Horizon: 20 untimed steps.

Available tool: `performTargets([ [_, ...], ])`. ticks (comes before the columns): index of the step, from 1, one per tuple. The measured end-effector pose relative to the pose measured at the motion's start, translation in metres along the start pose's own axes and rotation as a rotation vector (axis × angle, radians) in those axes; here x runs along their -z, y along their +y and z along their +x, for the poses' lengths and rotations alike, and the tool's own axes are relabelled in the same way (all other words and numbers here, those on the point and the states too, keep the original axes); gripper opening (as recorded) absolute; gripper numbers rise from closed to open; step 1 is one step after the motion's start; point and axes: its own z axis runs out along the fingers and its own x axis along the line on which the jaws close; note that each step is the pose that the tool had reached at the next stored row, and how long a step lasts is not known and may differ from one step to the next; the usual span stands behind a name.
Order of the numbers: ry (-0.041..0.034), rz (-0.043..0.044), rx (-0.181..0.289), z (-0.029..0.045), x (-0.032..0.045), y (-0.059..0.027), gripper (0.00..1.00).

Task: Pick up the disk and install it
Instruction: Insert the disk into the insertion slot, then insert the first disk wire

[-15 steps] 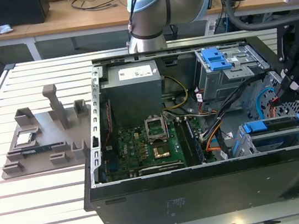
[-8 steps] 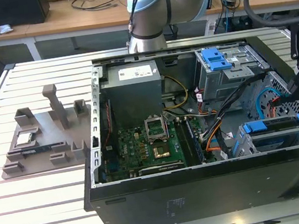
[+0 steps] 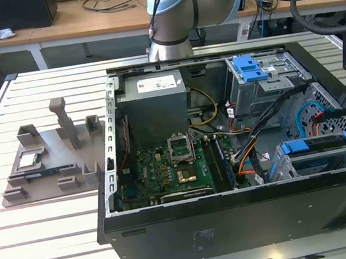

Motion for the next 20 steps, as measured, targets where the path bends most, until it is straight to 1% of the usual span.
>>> performTargets([
  [7, 0.0005, 0.0, 0.0, 0.0, -0.0001, -0.0001, 0.11],
  [8, 0.0006, 0.0, 0.0, 0.0, -0.0001, -0.0001, 0.17],
  [9, 0.0008, 0.0, 0.0, 0.0, -0.0001, 0.0, 0.29],
  [10, 0.0008, 0.0, 0.0, -0.0001, -0.0001, 0.0, 0.29],
  [11, 0.0007, 0.0, 0.0, -0.0008, -0.0003, -0.0001, 0.36],
  [13, 0.0009, -0.0001, 0.0, -0.0053, -0.0016, -0.0006, 0.36],
  [14, 0.0014, -0.0006, 0.0, -0.0099, -0.0043, -0.0017, 0.36],
  [15, 0.0013, -0.003, 0.0, -0.0118, -0.0091, -0.005, 0.36],
  [20, 0.0015, -0.0055, 0.0, -0.0141, -0.0207, -0.0122, 0.36],
])
